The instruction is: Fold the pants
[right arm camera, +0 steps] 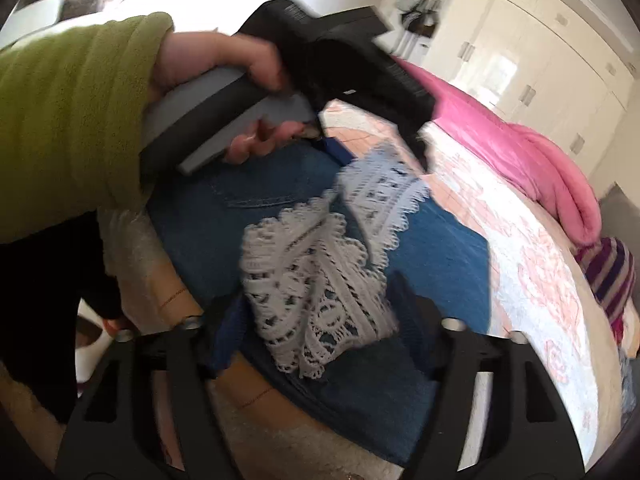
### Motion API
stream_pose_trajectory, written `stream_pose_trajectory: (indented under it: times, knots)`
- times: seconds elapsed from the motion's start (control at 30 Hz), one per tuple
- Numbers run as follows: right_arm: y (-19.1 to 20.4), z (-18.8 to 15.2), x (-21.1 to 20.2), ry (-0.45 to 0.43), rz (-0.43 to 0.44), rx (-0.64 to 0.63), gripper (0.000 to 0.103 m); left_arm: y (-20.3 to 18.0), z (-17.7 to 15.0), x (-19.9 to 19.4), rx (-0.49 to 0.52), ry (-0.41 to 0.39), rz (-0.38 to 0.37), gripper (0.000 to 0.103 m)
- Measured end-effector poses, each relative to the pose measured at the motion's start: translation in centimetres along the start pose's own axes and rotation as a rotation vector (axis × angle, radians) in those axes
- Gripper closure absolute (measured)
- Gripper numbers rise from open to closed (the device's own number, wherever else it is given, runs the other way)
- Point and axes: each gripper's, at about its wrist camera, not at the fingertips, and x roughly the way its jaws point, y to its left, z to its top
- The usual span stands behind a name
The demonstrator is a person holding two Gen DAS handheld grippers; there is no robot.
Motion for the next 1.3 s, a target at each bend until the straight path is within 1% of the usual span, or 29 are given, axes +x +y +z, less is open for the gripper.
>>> stream_pose_trajectory:
  times: [0.03, 0.13, 0.2, 0.23, 0.27, 0.3, 0.33, 0.37, 0.4, 0.43, 0.5, 0.57, 0.63, 0.67, 0.7, 0.73, 0.77, 0.8, 0.87, 0.9, 0.97, 1.0, 1.03, 1.1, 1.13, 1.2, 1.27, 1.3]
  knots:
    - [-0.1, -0.1, -0.1, -0.007, -0.015, 0.003, 0.014, 0.1, 0.1, 0.0, -0.005, 0.001, -0.005, 0.035]
    - [-1.0, -0.1, 0.3, -0.012, 0.018, 0.023, 0.014, 0.4, 0.1, -0.2, -0.002, 0.003, -0.009, 0.035]
    - [-1.0, -0.2, 0.6, -0.009, 0.052, 0.026, 0.022, 0.3, 0.1, -0.1, 0.01, 0.004, -0.003, 0.035]
    - [-0.8, -0.1, 0.8, -0.007, 0.066, 0.019, 0.032, 0.2, 0.1, -0.1, 0.013, 0.003, -0.001, 0.035]
    - [-0.5, 0.0, 0.9, -0.005, 0.081, 0.012, 0.046, 0.1, 0.1, -0.1, 0.013, -0.001, 0.001, 0.038]
    - [-0.3, 0.0, 1.2, 0.005, 0.11, 0.003, 0.055, 0.1, 0.1, -0.1, 0.009, -0.005, -0.001, 0.051]
    - [-0.1, 0.0, 1.5, 0.022, 0.143, 0.005, 0.076, 0.1, 0.1, 0.0, 0.006, -0.006, -0.003, 0.066]
    - [-0.2, 0.0, 1.7, 0.034, 0.168, 0.013, 0.092, 0.1, 0.1, 0.1, 0.004, -0.005, -0.002, 0.071]
    - [-0.4, 0.0, 1.7, 0.033, 0.182, 0.028, 0.092, 0.1, 0.1, 0.4, 0.003, -0.004, -0.001, 0.077]
    - [-0.8, 0.1, 1.3, 0.016, 0.187, 0.041, 0.095, 0.0, 0.0, 0.3, 0.002, -0.011, -0.001, 0.081]
    - [-1.6, 0.5, -0.1, -0.041, 0.183, 0.055, 0.096, -0.8, 0.1, -0.5, 0.023, -0.036, -0.022, 0.084]
    - [-1.5, 0.9, -1.1, -0.084, 0.206, 0.024, 0.095, -1.8, 0.3, -1.7, 0.069, -0.063, -0.026, 0.084]
    - [-0.9, 0.9, -0.6, -0.061, 0.219, 0.008, 0.095, -2.4, 0.4, -2.4, 0.108, -0.08, 0.008, 0.084]
    - [-0.4, 0.8, 0.3, -0.024, 0.248, 0.011, 0.093, -2.3, 0.4, -2.2, 0.114, -0.073, 0.034, 0.084]
    - [-0.2, 0.6, 1.0, 0.003, 0.267, 0.02, 0.092, -1.7, 0.2, -1.5, 0.11, -0.048, 0.067, 0.084]
    - [0.1, 0.4, 1.8, 0.032, 0.288, 0.032, 0.088, -1.2, 0.1, -0.8, 0.093, -0.031, 0.086, 0.083]
    - [0.2, 0.3, 2.1, 0.041, 0.3, 0.042, 0.082, -0.3, 0.0, -0.3, 0.069, -0.016, 0.098, 0.083]
    - [0.4, 0.3, 2.1, 0.035, 0.318, 0.049, 0.079, 0.5, 0.1, 0.1, 0.048, -0.007, 0.099, 0.079]
    - [0.4, 0.4, 1.9, 0.027, 0.345, 0.048, 0.066, 0.7, 0.3, 0.0, 0.049, -0.012, 0.099, 0.079]
    - [0.5, 0.4, 1.7, 0.022, 0.364, 0.054, 0.063, 0.7, 0.3, 0.0, 0.052, -0.015, 0.101, 0.077]
    - [0.4, 0.4, 1.3, 0.021, 0.408, 0.066, 0.052, 0.7, 0.3, -0.1, 0.056, -0.019, 0.1, 0.073]
    - [0.2, 0.5, 0.7, 0.012, 0.428, 0.072, 0.05, 0.8, 0.4, -0.3, 0.046, -0.021, 0.085, 0.069]
    - [0.0, 0.6, 0.2, 0.003, 0.436, 0.08, 0.047, 0.9, 0.5, -0.7, 0.034, -0.029, 0.073, 0.062]
    - [-1.0, 0.8, -1.1, -0.042, 0.435, 0.109, 0.04, 1.2, 0.9, -2.2, 0.033, -0.059, 0.063, 0.052]
    - [-1.7, 0.9, -1.8, -0.065, 0.435, 0.129, 0.038, 1.2, 1.1, -3.0, 0.038, -0.079, 0.071, 0.05]
    - [-3.3, 1.0, -2.9, -0.105, 0.42, 0.179, 0.038, 0.6, 1.2, -4.7, 0.058, -0.121, 0.104, 0.047]
    - [-5.0, 0.8, -2.9, -0.098, 0.389, 0.238, 0.038, -0.5, 0.7, -5.9, 0.102, -0.152, 0.149, 0.044]
    - [-5.5, 0.7, -2.5, -0.078, 0.372, 0.26, 0.038, -1.3, 0.1, -6.4, 0.144, -0.162, 0.191, 0.042]
